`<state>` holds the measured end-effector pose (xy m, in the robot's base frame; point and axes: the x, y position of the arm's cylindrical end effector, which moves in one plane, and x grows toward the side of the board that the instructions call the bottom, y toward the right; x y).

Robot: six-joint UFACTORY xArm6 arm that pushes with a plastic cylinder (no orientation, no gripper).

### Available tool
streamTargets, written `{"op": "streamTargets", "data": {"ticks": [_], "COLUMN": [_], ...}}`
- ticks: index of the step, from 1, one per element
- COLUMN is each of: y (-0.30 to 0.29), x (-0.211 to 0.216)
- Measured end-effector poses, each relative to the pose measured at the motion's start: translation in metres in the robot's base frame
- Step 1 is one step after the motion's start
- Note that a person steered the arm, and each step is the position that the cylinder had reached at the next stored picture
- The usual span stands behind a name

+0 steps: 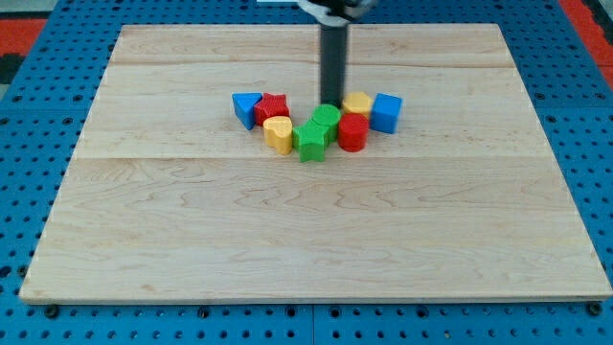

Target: Push the red circle to the red star

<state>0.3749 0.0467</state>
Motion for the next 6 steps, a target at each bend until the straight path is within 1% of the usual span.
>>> {"op": "streamTargets", "data": {"ticks": [1,2,3,4,5,6], "y": [-0.008,-0.039,-0.054,-0.027,0.035,0.049], "x": [0.026,0.051,0.087,0.110,0.112,0.089]}}
